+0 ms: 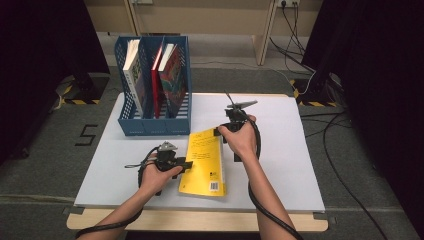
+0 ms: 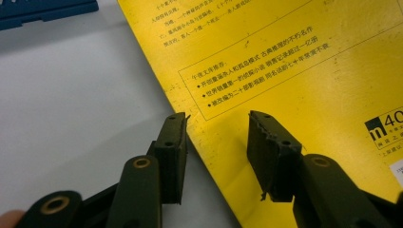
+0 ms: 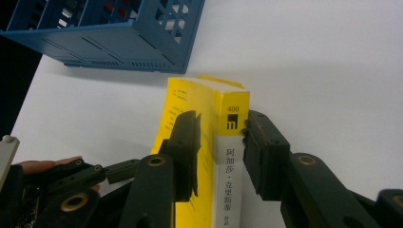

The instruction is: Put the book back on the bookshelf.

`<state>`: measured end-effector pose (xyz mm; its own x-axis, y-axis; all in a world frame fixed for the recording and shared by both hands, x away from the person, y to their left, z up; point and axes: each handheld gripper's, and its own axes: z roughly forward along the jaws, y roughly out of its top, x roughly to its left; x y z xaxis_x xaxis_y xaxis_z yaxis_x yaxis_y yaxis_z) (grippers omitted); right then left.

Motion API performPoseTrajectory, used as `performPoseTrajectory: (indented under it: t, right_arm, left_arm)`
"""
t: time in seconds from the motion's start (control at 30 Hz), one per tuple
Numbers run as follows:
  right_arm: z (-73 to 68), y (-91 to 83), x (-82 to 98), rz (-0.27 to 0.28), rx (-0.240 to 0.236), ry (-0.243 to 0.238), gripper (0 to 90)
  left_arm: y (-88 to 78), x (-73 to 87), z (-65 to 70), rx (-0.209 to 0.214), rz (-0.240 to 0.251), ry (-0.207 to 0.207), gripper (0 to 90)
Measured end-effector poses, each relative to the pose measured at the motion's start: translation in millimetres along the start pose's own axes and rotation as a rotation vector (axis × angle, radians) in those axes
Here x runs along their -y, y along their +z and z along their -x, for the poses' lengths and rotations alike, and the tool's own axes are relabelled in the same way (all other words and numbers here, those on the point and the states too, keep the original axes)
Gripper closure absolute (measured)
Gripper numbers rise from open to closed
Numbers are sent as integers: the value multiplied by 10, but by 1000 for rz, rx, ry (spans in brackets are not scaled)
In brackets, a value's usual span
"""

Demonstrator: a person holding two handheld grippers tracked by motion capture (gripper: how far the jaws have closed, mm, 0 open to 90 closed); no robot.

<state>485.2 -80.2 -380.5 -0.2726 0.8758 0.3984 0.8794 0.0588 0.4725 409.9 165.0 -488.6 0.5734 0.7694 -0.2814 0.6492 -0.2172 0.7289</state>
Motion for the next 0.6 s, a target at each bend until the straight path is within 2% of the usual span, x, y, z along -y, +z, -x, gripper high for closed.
performPoseTrajectory:
  t: [0.2,0.23,0.33,0.47,0.53,0.6]
  right_arm:
    - [37,11,13,7,16,9,746]
    - [70,11,21,11,7,28,755]
    - [92,7,22,15,-8,38,759]
    - [99,-26,24,26,-18,51,765]
    - [91,-73,17,40,-20,63,767]
    - [87,-122,7,52,-35,70,767]
  left_arm:
    - [1,2,4,-2,5,-2,580]
    - [0,2,6,-5,5,0,580]
    - [-5,-3,2,-2,3,-2,580]
    - [-16,-27,-7,-4,21,-13,553]
    - [-49,-61,3,-24,46,-3,541]
    - [-87,-97,12,-17,63,-5,516]
